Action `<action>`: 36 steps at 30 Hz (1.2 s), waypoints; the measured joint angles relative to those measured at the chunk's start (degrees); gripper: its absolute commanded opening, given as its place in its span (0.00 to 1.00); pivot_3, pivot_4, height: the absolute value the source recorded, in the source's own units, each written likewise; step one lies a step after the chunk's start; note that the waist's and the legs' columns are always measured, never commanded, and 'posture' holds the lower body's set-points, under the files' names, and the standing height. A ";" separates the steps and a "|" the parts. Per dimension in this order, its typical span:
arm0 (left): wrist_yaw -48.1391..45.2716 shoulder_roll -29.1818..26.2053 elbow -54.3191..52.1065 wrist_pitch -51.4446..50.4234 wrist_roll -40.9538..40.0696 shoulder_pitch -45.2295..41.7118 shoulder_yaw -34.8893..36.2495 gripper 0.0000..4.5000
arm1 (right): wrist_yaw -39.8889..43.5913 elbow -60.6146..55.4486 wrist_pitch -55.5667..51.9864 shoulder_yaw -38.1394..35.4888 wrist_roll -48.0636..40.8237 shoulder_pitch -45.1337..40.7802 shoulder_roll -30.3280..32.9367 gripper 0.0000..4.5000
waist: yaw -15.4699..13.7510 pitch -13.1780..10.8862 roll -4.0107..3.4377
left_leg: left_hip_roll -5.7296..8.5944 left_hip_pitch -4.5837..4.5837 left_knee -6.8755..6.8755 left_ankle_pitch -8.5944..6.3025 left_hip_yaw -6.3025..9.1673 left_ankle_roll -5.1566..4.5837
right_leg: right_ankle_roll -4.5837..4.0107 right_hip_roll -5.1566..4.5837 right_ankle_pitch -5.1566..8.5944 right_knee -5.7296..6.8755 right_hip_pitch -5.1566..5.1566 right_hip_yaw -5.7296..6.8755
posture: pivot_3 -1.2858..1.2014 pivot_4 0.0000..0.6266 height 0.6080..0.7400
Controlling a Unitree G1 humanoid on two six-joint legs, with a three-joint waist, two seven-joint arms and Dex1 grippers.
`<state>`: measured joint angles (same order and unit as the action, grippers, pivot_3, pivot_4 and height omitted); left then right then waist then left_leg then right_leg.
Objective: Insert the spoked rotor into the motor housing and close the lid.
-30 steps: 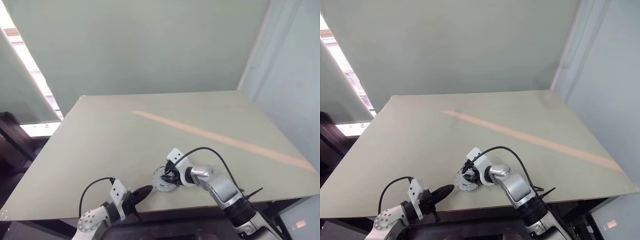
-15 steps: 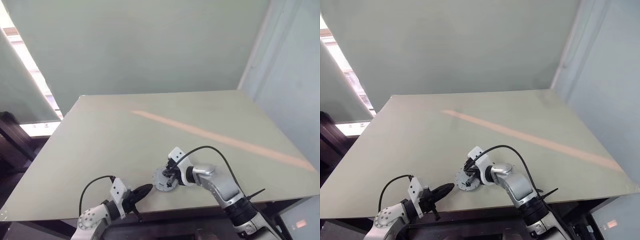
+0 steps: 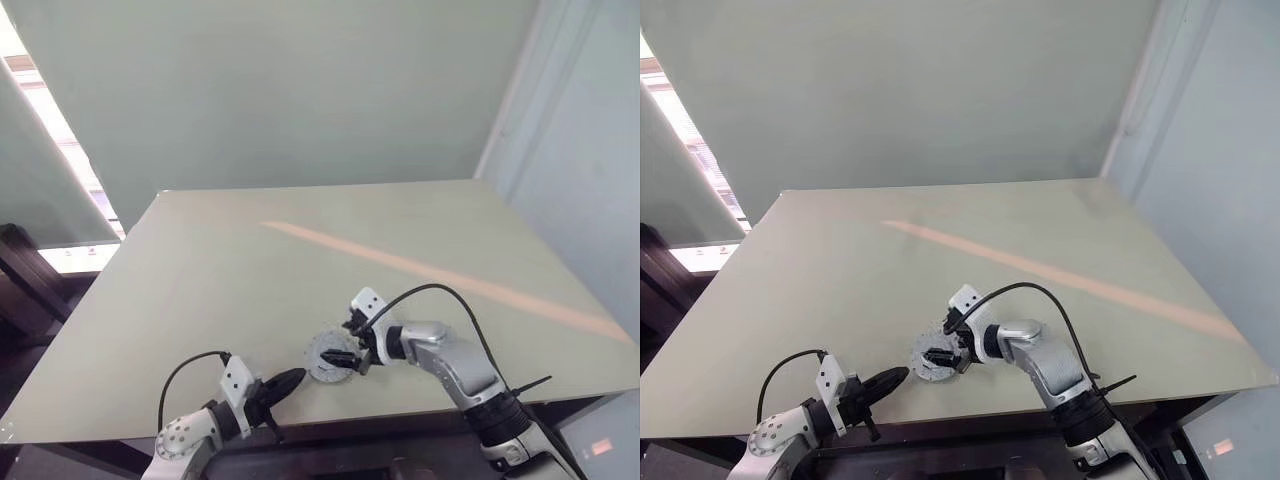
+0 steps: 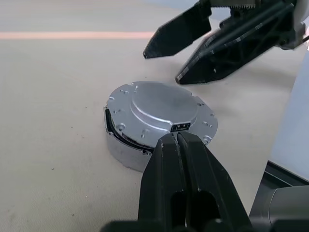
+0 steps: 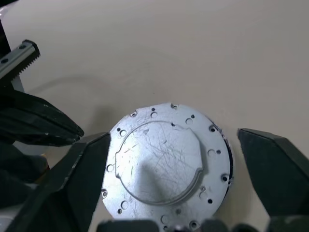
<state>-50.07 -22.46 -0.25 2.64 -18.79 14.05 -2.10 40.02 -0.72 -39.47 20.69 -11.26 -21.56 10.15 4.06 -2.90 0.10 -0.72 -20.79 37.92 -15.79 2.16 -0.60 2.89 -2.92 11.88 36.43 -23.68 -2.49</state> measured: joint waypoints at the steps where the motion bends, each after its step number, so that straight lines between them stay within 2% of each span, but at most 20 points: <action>1: 0.00 -0.14 0.00 0.00 -0.01 0.00 0.04 0.00 | 0.44 0.00 0.46 0.18 -0.03 0.41 0.15 0.99 | 0.00 0.00 0.00 | 0.00 0.00 -0.01 0.00 0.00 0.00 | 0.00 0.00 0.00 -0.01 0.00 0.00 | 0.52 0.00 1.00; 9: 0.00 -0.36 -0.01 -0.10 -0.04 0.09 0.14 0.00 | 1.57 0.29 5.14 2.53 0.70 2.59 0.21 0.99 | 0.00 0.00 0.00 | 0.00 -0.01 0.00 0.00 0.00 0.00 | 0.00 0.00 0.00 -0.06 0.01 0.00 | 0.52 0.00 1.00; 21: 0.00 -0.90 -0.04 -0.25 -0.06 0.17 0.16 0.00 | 0.97 6.54 11.25 4.68 4.31 2.62 -0.40 0.99 | -0.01 0.00 0.01 | 0.00 -0.01 0.00 0.00 0.00 0.00 | 0.00 0.00 0.00 -0.05 0.03 0.00 | 0.52 0.00 1.00; 23: 0.00 -0.91 -0.04 -0.25 -0.06 0.20 0.16 0.00 | 0.87 6.84 11.73 4.68 4.55 2.59 -0.47 0.92 | -0.01 0.00 0.01 | 0.00 0.00 0.00 0.00 0.00 0.00 | 0.00 0.00 0.00 -0.05 0.04 0.00 | 0.52 0.00 1.00; 26: 0.00 -0.91 -0.04 -0.27 -0.07 0.37 0.16 0.00 | 0.64 6.98 12.03 4.66 4.63 2.59 -0.62 0.72 | -0.01 0.00 0.01 | 0.00 0.00 0.00 0.00 0.00 0.00 | 0.00 0.00 0.00 -0.05 0.04 0.00 | 0.52 0.00 1.00; 36: 0.00 -0.91 -0.05 -0.50 -0.06 0.44 0.14 0.00 | -0.82 4.76 10.83 3.72 4.35 2.76 -1.83 0.72 | -0.01 -0.01 0.00 | 0.00 0.00 0.00 0.00 0.00 0.00 | 0.00 0.00 0.00 -0.04 0.03 0.00 | 0.52 0.00 1.00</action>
<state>-50.07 -23.37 -0.30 2.14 -18.85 14.50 -1.96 39.20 4.05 -28.65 24.41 -6.91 -18.80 8.32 4.05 -2.90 0.10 -0.72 -20.79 37.92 -15.79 2.16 -0.60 2.88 -2.92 11.88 36.39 -23.64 -2.49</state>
